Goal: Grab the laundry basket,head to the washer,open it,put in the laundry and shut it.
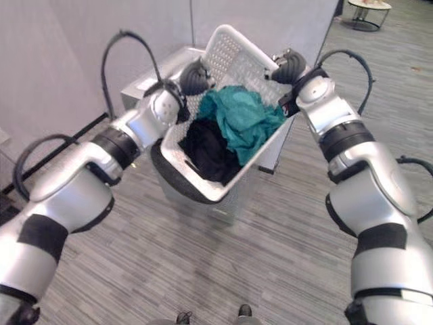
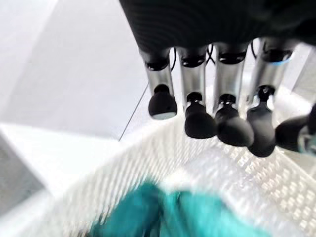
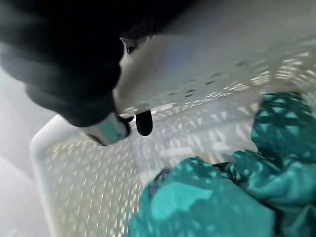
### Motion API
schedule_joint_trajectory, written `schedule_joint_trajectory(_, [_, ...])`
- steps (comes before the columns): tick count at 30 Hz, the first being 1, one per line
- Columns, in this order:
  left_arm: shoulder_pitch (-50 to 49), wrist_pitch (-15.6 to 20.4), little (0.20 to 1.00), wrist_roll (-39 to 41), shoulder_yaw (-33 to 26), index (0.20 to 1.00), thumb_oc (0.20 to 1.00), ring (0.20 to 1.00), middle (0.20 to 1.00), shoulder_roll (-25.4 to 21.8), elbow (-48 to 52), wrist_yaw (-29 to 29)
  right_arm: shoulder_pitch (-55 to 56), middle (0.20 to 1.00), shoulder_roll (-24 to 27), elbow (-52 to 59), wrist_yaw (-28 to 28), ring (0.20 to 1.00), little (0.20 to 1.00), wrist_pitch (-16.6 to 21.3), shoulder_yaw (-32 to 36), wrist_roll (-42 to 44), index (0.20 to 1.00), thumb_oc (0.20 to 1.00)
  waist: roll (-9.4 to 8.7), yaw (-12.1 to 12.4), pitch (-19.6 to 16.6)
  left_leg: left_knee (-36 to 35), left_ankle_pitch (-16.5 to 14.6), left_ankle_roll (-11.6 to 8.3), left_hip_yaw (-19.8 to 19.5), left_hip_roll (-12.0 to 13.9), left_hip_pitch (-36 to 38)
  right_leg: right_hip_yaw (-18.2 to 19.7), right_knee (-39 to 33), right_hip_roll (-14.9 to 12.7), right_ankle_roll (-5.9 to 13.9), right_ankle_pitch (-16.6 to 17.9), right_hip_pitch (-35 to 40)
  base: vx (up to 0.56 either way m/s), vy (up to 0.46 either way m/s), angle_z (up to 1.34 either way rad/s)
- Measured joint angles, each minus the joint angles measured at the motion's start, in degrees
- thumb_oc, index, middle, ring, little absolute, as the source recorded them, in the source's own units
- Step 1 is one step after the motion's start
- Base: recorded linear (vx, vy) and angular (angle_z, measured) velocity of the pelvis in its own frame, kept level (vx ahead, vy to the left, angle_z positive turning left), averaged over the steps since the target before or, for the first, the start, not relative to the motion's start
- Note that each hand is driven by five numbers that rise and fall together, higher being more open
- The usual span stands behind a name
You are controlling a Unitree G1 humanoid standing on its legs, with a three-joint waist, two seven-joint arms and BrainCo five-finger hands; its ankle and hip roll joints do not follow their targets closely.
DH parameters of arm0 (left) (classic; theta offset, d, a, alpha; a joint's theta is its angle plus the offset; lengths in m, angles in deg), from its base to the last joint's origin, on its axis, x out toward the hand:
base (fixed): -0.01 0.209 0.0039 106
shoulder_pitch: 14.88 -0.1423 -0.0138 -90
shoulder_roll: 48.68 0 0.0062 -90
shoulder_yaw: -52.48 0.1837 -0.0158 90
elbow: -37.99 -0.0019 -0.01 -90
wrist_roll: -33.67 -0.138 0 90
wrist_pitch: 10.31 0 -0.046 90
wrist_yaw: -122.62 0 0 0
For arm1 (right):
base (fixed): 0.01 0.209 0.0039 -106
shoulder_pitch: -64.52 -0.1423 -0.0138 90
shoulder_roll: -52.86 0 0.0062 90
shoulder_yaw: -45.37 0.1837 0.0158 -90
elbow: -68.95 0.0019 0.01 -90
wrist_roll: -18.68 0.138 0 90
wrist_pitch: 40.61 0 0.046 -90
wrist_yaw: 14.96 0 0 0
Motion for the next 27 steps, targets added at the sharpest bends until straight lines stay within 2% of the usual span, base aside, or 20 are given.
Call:
schedule_joint_trajectory(8, [2.50,1.85,0.200,0.61,-0.22,0.200,0.200,0.200,0.200,-0.29,-0.60,1.87,-0.03,0.200,0.12,-0.84,0.88,0.200,0.200,-0.36,-0.82,1.82,0.200,0.200,4.78,-2.47,-3.12,-3.36,0.01,0.01,3.06,-0.01,1.46,2.44,-1.49,0.49,0.29,0.24,-1.04,0.02,0.024,-0.19])
schedule_joint_trajectory(16, [2.19,2.01,0.200,1.16,-0.27,0.200,0.200,0.200,0.200,1.14,0.13,1.89,-0.03,0.200,1.40,-0.77,0.89,0.200,0.200,-0.34,-0.81,2.02,0.200,0.200,4.87,-2.82,-3.18,-4.27,0.07,-0.06,3.18,0.10,1.56,2.55,-1.77,0.65,0.29,0.24,-1.21,0.00,0.011,-0.01])
schedule_joint_trajectory(22, [1.87,1.85,0.200,1.15,-0.63,0.200,0.200,0.200,0.200,1.14,-1.96,1.89,-0.25,0.200,2.70,-3.71,0.89,0.200,0.200,-0.28,-0.81,3.73,0.200,0.200,4.87,-2.43,-3.19,-5.53,1.10,-0.07,1.81,0.03,1.41,0.84,-1.78,0.56,0.29,0.24,-1.15,0.01,0.018,0.13])
schedule_joint_trajectory(26, [1.87,1.63,0.200,1.10,-0.72,0.200,0.200,0.200,0.200,0.31,-3.49,1.94,-1.08,0.200,1.83,-7.23,0.89,0.200,0.200,-0.19,-0.81,4.11,0.200,0.200,4.83,-1.57,-3.17,-5.61,1.11,-0.06,1.73,0.00,1.38,0.56,-1.78,0.55,0.29,0.24,-1.15,0.00,0.003,0.01])
schedule_joint_trajectory(27, [1.88,1.57,0.200,1.08,-0.44,0.200,0.200,0.200,0.200,0.19,-4.35,1.96,-1.84,0.200,0.17,-8.98,0.92,0.200,0.200,-0.14,-1.22,3.98,0.200,0.200,4.73,-1.22,-3.14,-5.61,1.11,-0.06,1.71,0.00,1.35,0.41,-1.78,0.57,0.29,0.24,-1.16,0.01,0.006,-0.06])
